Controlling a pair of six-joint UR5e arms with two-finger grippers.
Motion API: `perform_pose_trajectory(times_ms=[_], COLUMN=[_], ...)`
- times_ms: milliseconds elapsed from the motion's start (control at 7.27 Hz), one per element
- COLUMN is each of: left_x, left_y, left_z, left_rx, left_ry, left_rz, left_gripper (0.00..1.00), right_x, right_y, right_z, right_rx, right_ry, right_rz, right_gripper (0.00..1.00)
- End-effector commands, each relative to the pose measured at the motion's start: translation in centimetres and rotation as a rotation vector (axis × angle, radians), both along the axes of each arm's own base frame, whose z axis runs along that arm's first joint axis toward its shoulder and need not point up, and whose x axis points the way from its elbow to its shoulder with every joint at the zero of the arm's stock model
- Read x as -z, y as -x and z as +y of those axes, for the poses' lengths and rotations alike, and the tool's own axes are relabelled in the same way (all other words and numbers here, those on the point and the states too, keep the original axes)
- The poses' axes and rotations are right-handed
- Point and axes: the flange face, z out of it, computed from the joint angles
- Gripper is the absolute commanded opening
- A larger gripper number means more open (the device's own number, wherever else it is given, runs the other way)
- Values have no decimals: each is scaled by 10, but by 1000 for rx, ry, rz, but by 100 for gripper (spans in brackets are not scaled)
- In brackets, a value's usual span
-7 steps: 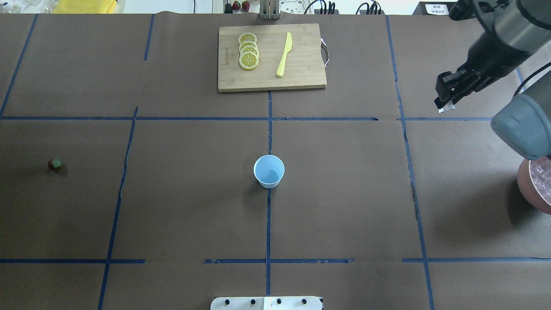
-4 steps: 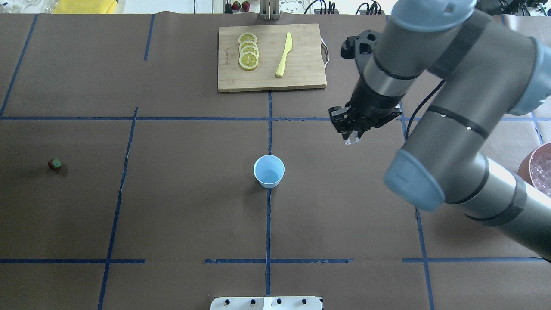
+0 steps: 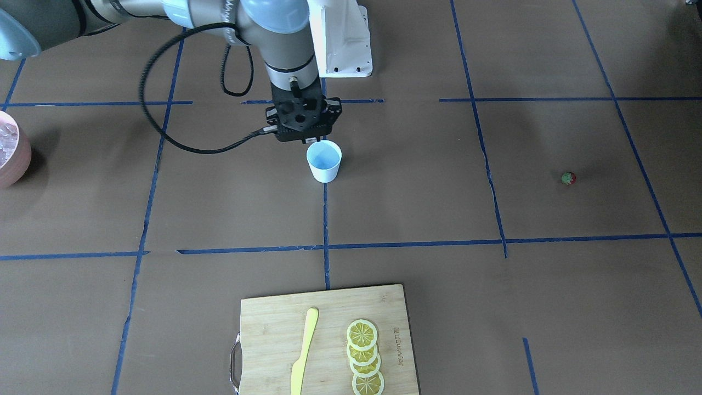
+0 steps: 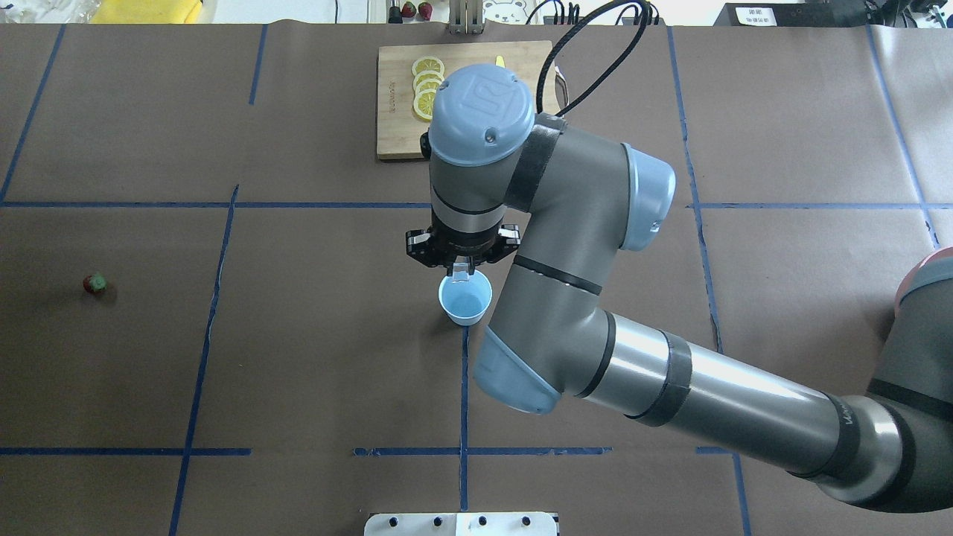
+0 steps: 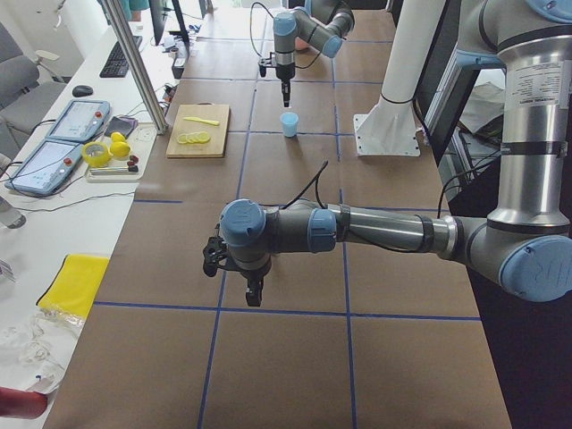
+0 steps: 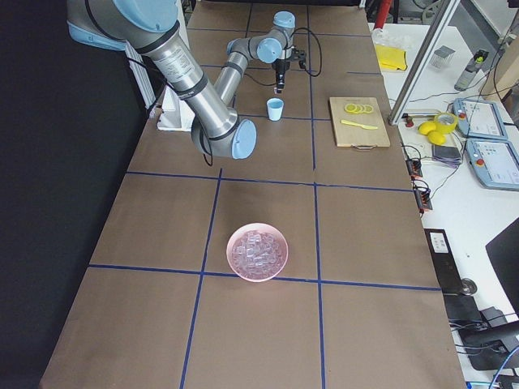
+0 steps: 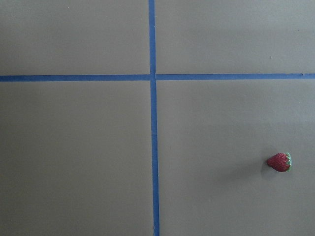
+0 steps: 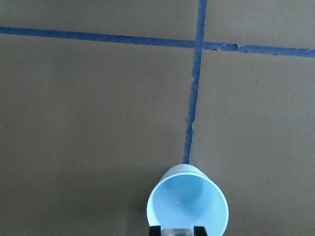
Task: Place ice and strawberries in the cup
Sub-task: 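Open the right gripper to drop the ice cube into the cup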
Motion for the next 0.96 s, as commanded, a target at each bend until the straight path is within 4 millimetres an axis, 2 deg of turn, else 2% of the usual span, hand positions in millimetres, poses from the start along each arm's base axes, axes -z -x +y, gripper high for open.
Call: perform_pose_trajectory(times_ms=[0, 138, 550, 688, 826], left_x=[0, 0, 0, 0, 0], left_y=[0, 0, 0, 0, 0], left_z=[-1, -1, -1, -1, -1], left_rx=[1, 1, 1, 1, 1], left_ry=[1, 1, 1, 1, 1], left_rz=[1, 1, 1, 1, 1], left_gripper=[100, 100, 100, 100, 100], right_x=[-10, -20, -25, -30, -31], right_y=[26, 31, 33, 32, 32], right_z=[7, 8, 6, 6, 6], right_rx=[7, 11, 0, 0, 3], right_ry=[10, 18, 11, 13, 15], right_rz=[33, 49, 67, 72, 72], right_gripper=[0, 0, 1, 8, 38])
